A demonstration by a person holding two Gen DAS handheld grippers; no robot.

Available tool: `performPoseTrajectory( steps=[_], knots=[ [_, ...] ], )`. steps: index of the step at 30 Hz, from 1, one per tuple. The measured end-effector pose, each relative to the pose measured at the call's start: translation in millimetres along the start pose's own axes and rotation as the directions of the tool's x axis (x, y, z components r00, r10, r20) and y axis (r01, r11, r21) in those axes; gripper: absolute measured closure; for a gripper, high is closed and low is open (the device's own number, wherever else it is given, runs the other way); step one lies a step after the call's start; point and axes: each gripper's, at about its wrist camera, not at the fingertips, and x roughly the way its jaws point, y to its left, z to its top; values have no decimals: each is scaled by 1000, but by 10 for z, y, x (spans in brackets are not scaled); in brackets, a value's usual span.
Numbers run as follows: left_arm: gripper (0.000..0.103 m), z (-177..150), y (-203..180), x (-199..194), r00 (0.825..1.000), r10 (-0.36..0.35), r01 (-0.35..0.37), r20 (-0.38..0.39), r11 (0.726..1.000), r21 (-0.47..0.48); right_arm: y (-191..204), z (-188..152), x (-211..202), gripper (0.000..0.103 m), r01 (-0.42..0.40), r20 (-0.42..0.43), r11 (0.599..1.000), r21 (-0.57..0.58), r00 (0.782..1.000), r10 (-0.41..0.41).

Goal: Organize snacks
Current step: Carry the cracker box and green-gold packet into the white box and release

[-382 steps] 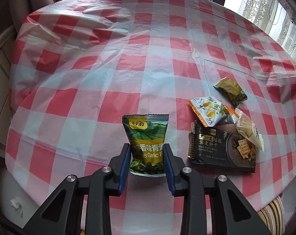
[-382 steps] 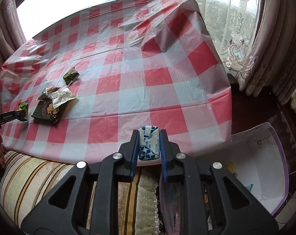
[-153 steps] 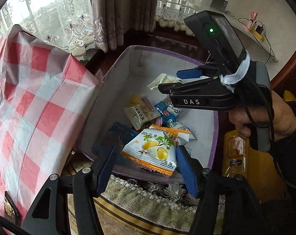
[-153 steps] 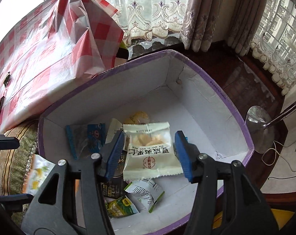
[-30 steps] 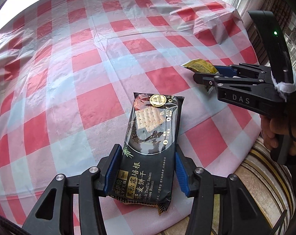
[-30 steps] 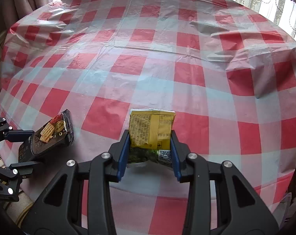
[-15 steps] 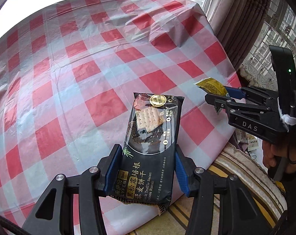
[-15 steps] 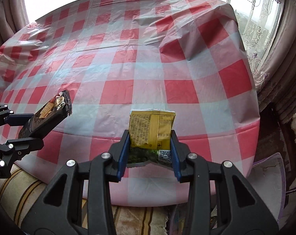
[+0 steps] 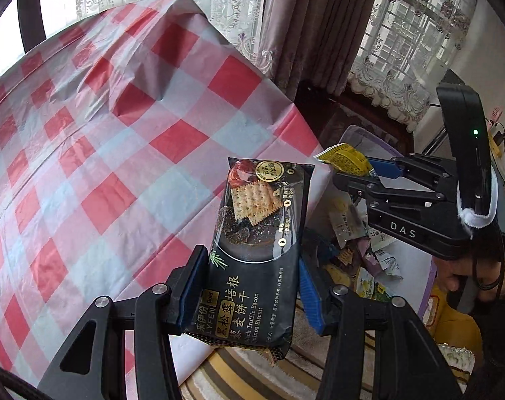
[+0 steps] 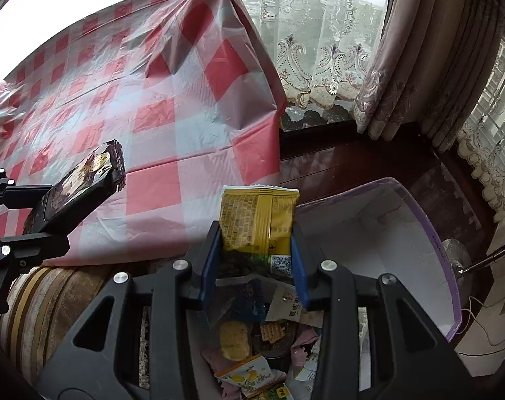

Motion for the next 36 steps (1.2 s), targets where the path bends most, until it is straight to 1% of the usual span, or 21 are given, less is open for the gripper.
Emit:
performPoseTrajectory(
  steps=[5,10,16,20,22,26,28,32,33,35,36],
  knots=[
    [51,158,-420,271,998,-49,52,-44,996,75,-386,-122,-8,61,43,-10,997,64,999,-42],
    [51,260,-716,534,993,-78,87,-90,991,104,-703,-207,9,61,77,-13,989,126,997,-76],
    [51,394,-984,786,990,-59,77,-130,987,144,-976,-257,98,61,102,-27,977,186,995,-99],
    [51,468,-1094,960,989,-15,41,-150,985,169,-1097,-278,130,61,115,-36,972,207,993,-110],
    [50,504,-1144,1037,987,-8,36,-160,984,174,-1134,-289,154,61,120,-40,970,214,993,-114],
    [50,543,-1182,1147,983,7,25,-181,984,178,-1183,-303,186,61,132,-47,965,225,991,-124],
    [50,564,-1184,1177,984,28,4,-178,984,179,-1196,-304,195,60,134,-49,964,229,991,-126],
    [49,576,-1173,1191,983,20,11,-183,986,168,-1178,-287,187,59,144,-52,964,226,989,-135],
    [49,572,-1176,1185,983,23,9,-182,985,170,-1173,-281,178,57,146,-53,963,226,989,-138],
    [47,571,-1188,1164,984,25,5,-176,986,166,-1168,-268,150,49,154,-51,961,229,988,-146],
    [45,569,-1181,1141,985,22,5,-170,987,159,-1169,-267,126,42,161,-49,960,230,987,-154]
  ],
)
